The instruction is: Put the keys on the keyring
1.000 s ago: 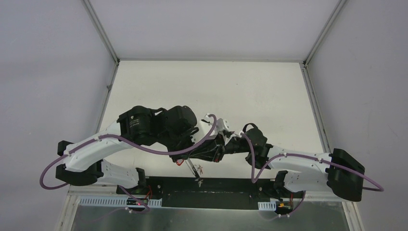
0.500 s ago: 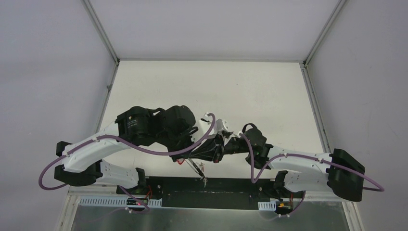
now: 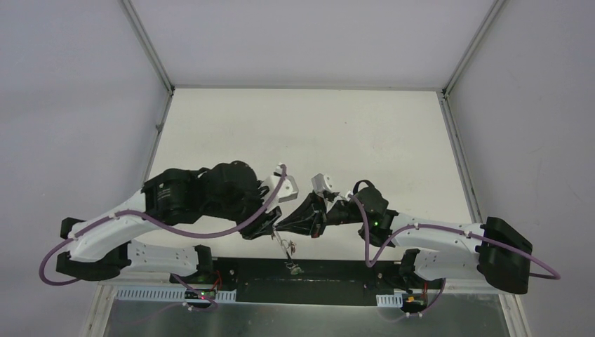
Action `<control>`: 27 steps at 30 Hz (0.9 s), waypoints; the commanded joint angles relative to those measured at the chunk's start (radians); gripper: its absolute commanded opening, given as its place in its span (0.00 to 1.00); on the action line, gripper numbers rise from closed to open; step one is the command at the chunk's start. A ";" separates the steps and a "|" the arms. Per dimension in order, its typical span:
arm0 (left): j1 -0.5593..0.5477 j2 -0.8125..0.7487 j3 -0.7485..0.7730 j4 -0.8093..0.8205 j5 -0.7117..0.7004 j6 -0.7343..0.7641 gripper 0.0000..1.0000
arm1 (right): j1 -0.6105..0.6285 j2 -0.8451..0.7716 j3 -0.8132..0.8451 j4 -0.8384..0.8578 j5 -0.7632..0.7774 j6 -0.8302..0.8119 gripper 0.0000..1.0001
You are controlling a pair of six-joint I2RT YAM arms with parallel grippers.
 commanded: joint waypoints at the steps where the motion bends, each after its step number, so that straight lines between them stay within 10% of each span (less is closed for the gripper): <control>1: 0.008 -0.205 -0.168 0.259 -0.060 -0.023 0.40 | 0.006 -0.044 0.011 0.057 0.008 0.001 0.00; 11: 0.008 -0.670 -0.654 0.774 -0.036 -0.049 0.44 | 0.006 -0.076 0.006 0.030 0.018 -0.003 0.00; 27: 0.008 -0.655 -0.731 0.894 0.120 0.071 0.18 | 0.006 -0.095 0.009 0.003 0.033 -0.009 0.00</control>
